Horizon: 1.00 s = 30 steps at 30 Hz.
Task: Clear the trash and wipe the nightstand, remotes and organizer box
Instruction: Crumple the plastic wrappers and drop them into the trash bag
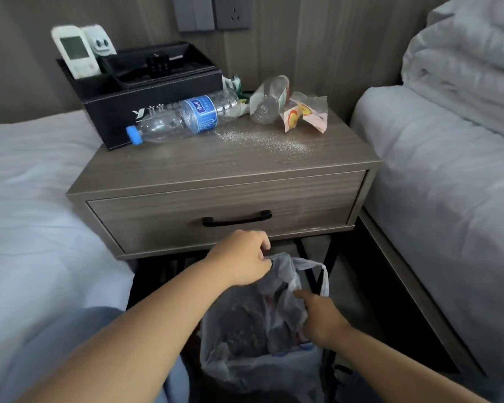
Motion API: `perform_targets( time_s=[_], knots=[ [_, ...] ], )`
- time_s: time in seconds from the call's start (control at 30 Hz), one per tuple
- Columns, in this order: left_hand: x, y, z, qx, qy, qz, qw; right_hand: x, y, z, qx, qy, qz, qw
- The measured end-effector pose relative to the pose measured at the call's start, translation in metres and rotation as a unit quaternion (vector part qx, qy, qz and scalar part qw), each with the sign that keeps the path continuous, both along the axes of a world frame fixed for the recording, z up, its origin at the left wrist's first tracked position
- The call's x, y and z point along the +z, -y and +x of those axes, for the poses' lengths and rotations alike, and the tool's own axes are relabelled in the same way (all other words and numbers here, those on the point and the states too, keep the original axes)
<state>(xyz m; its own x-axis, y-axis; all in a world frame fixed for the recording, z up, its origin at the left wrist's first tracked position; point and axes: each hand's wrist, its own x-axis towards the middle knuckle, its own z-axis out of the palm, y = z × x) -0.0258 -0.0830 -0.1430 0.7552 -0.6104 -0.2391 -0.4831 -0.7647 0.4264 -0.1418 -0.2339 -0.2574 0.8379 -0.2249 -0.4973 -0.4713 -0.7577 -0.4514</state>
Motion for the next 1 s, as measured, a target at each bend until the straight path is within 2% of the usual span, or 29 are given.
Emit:
perform_targets(
  time_s=[0.1, 0.13, 0.2, 0.3, 0.37, 0.4, 0.47, 0.57, 0.67, 0.83, 1.0],
  knots=[
    [0.032, -0.007, 0.002, 0.05, 0.017, -0.122, 0.991, 0.037, 0.001, 0.018, 0.055, 0.009, -0.094, 0.994],
    [0.04, -0.008, 0.004, 0.057, 0.029, -0.153, 0.986, 0.06, 0.003, 0.027, 0.045, 0.05, -0.108, 0.992],
    [0.055, -0.01, 0.012, 0.069, 0.057, -0.212, 0.973, 0.116, 0.012, 0.043, -0.029, 0.189, -0.097, 0.977],
    [0.071, -0.012, 0.024, 0.085, 0.06, -0.287, 0.952, 0.207, 0.022, 0.063, -0.151, 0.411, -0.047, 0.898],
    [0.078, -0.014, 0.031, 0.094, 0.046, -0.325, 0.94, 0.236, 0.031, 0.09, -0.168, 0.478, -0.058, 0.86],
    [0.079, -0.016, 0.034, 0.097, 0.038, -0.337, 0.936, 0.242, 0.035, 0.108, -0.15, 0.485, -0.096, 0.856],
    [0.081, -0.019, 0.036, 0.102, 0.03, -0.347, 0.932, 0.248, 0.044, 0.146, -0.077, 0.449, -0.177, 0.872],
    [0.081, -0.024, 0.04, 0.098, 0.022, -0.353, 0.93, 0.247, 0.056, 0.194, 0.015, 0.312, -0.258, 0.914],
    [0.085, -0.025, 0.044, 0.096, 0.009, -0.36, 0.928, 0.237, 0.062, 0.226, 0.014, 0.238, -0.271, 0.932],
    [0.088, -0.024, 0.046, 0.098, 0.013, -0.375, 0.922, 0.229, 0.06, 0.238, -0.065, 0.296, -0.277, 0.912],
    [0.09, -0.022, 0.041, 0.094, 0.002, -0.375, 0.922, 0.249, 0.066, 0.216, -0.106, 0.363, -0.287, 0.88]
  ],
)
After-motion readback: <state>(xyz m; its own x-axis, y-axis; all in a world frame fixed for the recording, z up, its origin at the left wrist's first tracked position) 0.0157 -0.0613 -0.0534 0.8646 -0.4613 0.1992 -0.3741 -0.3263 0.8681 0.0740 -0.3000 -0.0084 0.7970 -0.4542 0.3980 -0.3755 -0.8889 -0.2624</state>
